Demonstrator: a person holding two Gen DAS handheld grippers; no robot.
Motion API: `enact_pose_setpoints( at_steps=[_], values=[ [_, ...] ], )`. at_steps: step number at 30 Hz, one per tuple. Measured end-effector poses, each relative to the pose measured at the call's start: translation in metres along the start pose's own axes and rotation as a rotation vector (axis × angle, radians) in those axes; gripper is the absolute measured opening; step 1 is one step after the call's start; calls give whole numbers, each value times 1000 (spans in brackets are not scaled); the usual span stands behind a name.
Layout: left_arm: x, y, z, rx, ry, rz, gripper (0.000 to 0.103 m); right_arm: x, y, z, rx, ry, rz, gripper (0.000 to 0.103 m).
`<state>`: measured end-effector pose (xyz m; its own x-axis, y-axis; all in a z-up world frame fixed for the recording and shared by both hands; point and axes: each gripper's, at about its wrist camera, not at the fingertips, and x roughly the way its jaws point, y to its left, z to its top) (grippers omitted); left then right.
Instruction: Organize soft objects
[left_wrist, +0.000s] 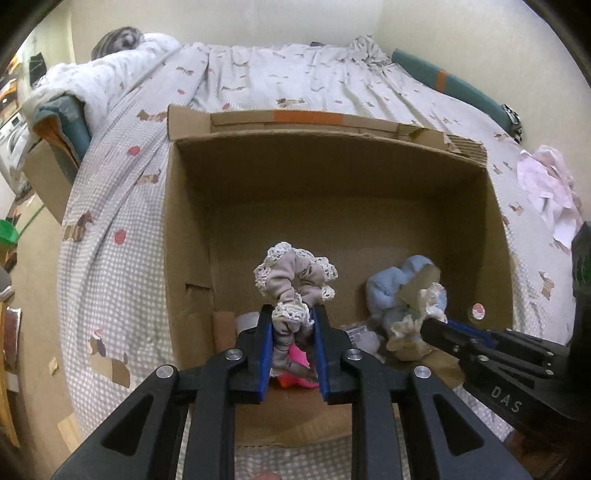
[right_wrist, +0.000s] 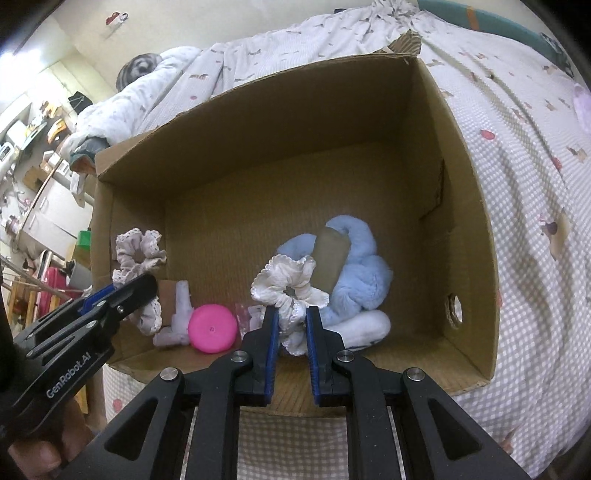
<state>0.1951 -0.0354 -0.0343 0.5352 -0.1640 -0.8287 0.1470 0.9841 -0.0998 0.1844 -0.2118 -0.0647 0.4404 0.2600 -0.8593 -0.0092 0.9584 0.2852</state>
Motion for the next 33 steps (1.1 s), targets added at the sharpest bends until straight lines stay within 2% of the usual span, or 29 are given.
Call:
enact_pose_setpoints(
  at_steps=[3,6,8,9,11,12,14,16,18,24,28,32,33],
  values=[
    [-4,-2,1,13,-20,0,30,-5,-4,2,19,-22,12,15],
    [-7,-2,3,9,-29,-14,49,-10,-8,3,30,-46,15,16],
    [-9,-3,3,6,-38,-14,75,-12,-9,3,40,-56,21,20],
    [-11,-4,4,7,-43,-24,79,-14,-10,3,45,-59,24,29],
    [-14,-6,4,15,-55,-41,85,-18,-12,3,42,-77,17,58],
    [-17,-7,3,15,-66,-32,87,-22,-12,4,38,-97,-2,68],
    [-21,-6,3,8,-85,-16,96,-29,-15,5,41,-135,-24,76],
    [-26,-3,4,-8,-106,-18,97,-34,-19,8,62,-156,-16,93],
    [-34,0,6,-22,-140,4,97,-40,-22,9,81,-186,-15,100],
    [-55,3,6,-23,-212,100,101,-58,-22,9,78,-263,-19,103],
    [-62,5,4,-8,-210,184,101,-67,-22,8,89,-280,-5,103],
    [-79,7,-5,11,-258,217,101,-79,-22,3,73,-293,7,103],
    [-85,9,-7,8,-276,205,101,-82,-21,1,62,-302,3,103]
  ],
)
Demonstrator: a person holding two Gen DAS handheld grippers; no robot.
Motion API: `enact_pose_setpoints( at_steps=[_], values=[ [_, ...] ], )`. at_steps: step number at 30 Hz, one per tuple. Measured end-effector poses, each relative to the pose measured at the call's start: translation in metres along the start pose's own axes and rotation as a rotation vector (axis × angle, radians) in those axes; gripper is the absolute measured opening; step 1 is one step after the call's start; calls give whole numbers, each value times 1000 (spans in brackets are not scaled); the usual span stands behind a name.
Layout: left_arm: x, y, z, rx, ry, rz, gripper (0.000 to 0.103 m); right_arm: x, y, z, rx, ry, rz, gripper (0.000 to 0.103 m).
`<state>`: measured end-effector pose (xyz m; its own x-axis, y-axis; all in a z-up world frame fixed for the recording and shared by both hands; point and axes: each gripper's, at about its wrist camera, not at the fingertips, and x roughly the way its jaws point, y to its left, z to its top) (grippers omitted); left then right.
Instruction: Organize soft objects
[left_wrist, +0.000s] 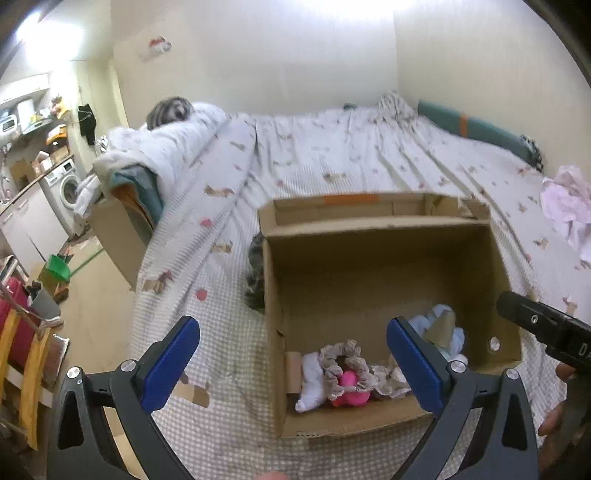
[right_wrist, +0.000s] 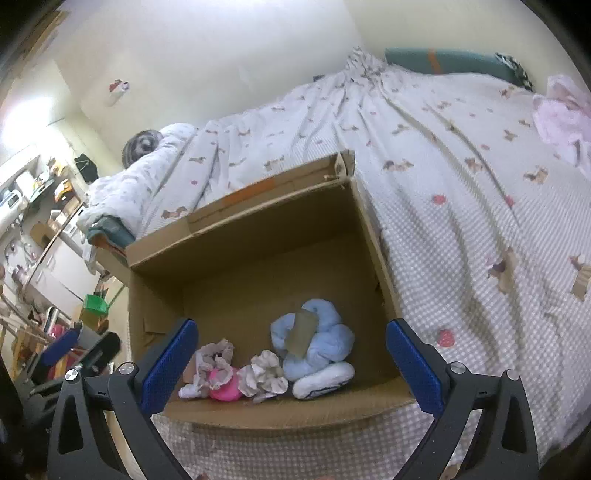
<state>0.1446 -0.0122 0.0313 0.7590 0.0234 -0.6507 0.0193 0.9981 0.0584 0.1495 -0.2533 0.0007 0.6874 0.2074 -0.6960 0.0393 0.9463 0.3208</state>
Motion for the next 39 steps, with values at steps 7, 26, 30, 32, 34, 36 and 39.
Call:
enact_pose_setpoints(
  at_steps=[7,26,30,32,34,36,39],
  values=[
    [-22,9,-13,-9,-4,14,101,-28,14,-9,-88,-43,1,103],
    [-90,32,-53,-92,0,-34,102,-75,26,-52,-209,-82,25,103],
    [-100,21,-60,-54,-7,-31,102,-81,26,-60,-207,-89,16,103],
    [-99,15,-63,-30,-10,-29,102,-79,26,-62,-215,-79,18,103],
    [-95,11,-63,-16,-14,-12,102,-77,27,-62,-221,-78,13,103],
    [-89,13,-62,-35,-7,-14,102,-75,29,-63,-226,-78,12,103],
    [-76,23,-61,-84,20,-9,102,-69,32,-66,-238,-64,5,103]
  ],
)
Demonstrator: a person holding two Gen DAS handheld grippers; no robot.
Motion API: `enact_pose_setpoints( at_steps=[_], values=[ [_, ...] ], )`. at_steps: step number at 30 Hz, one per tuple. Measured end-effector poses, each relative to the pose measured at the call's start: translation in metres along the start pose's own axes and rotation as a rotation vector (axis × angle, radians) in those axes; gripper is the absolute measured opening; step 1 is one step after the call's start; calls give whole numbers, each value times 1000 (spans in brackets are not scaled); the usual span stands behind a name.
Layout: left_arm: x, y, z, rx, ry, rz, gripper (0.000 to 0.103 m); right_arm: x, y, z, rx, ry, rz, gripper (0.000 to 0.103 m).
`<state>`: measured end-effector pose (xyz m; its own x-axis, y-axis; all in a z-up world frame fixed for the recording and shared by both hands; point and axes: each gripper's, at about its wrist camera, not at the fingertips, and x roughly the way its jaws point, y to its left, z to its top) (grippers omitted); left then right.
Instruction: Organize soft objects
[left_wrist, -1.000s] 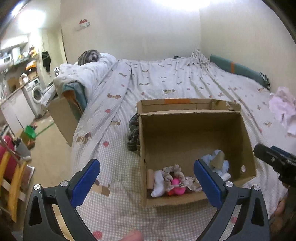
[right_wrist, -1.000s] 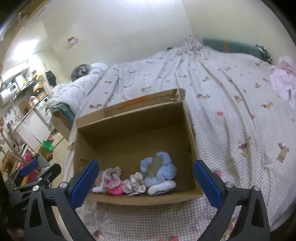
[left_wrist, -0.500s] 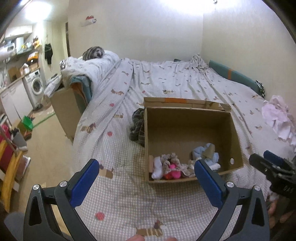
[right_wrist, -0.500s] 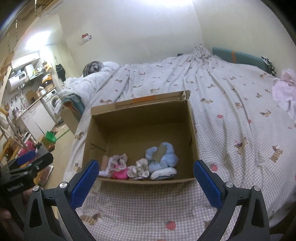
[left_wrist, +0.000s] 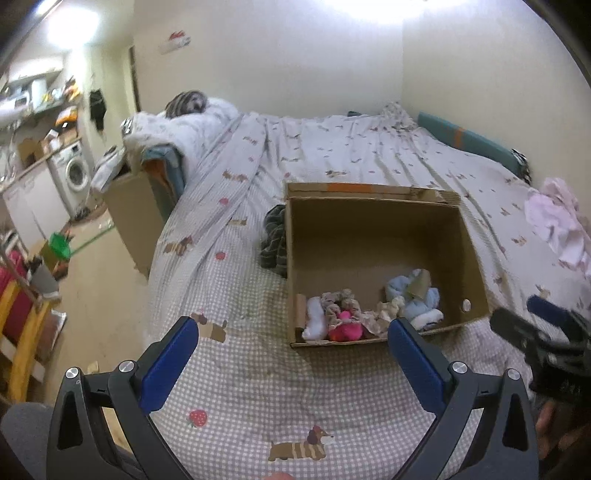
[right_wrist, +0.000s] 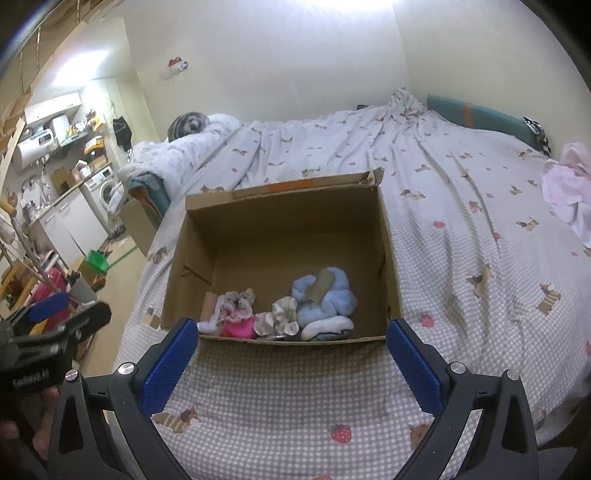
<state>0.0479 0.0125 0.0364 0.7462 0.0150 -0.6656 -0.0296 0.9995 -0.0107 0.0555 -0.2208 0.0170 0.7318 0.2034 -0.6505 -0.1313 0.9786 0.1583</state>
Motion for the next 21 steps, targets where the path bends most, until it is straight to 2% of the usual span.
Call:
enact_pose_setpoints(
  at_steps=[4,12,21],
  values=[
    [11,7,-1,-43,38,-14,102,7,4,-2,-14,14,-12,103],
    [11,-1,-4,-9,40,-26,102,17,6,-5,-21,50,-27,103],
    [11,-4,-7,3,47,-34,102,18,6,-6,-26,52,-38,103]
  ],
)
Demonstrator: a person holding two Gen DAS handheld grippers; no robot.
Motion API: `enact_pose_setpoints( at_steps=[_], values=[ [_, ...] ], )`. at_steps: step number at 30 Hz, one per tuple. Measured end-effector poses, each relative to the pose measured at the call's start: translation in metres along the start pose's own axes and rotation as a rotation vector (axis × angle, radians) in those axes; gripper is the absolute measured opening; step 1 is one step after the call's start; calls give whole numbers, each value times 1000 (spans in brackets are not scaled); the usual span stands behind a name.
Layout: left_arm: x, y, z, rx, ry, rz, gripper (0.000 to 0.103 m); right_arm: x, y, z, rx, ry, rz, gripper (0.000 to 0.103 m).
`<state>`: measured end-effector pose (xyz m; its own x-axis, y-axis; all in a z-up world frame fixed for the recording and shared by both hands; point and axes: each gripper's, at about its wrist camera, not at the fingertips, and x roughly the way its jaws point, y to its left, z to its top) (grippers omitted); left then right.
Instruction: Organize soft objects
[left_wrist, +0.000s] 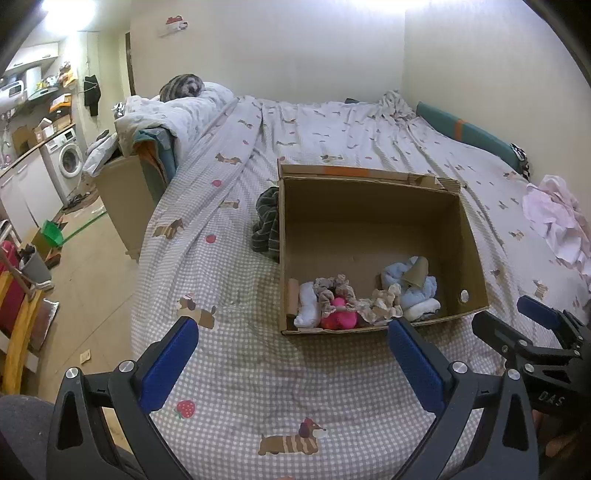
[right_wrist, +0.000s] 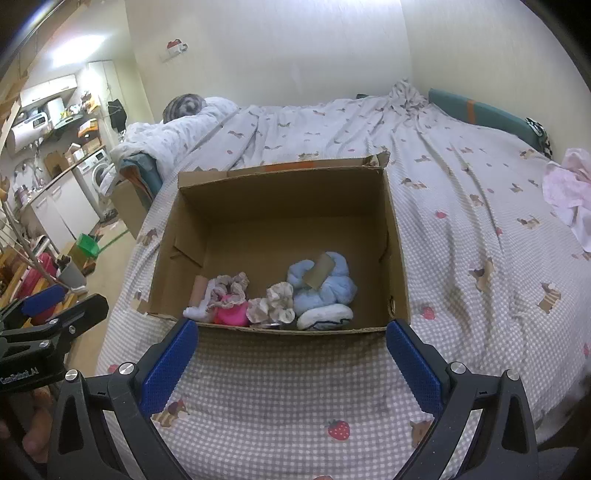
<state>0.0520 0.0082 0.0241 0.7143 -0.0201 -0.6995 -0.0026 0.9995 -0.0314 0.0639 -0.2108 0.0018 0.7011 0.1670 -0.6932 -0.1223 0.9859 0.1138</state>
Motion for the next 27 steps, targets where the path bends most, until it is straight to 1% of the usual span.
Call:
enact_pose_setpoints(
  at_steps=[27],
  values=[
    [-3,-3,-1,0,7,-15,102,0,-6,1,9,4,-18,103]
  ],
)
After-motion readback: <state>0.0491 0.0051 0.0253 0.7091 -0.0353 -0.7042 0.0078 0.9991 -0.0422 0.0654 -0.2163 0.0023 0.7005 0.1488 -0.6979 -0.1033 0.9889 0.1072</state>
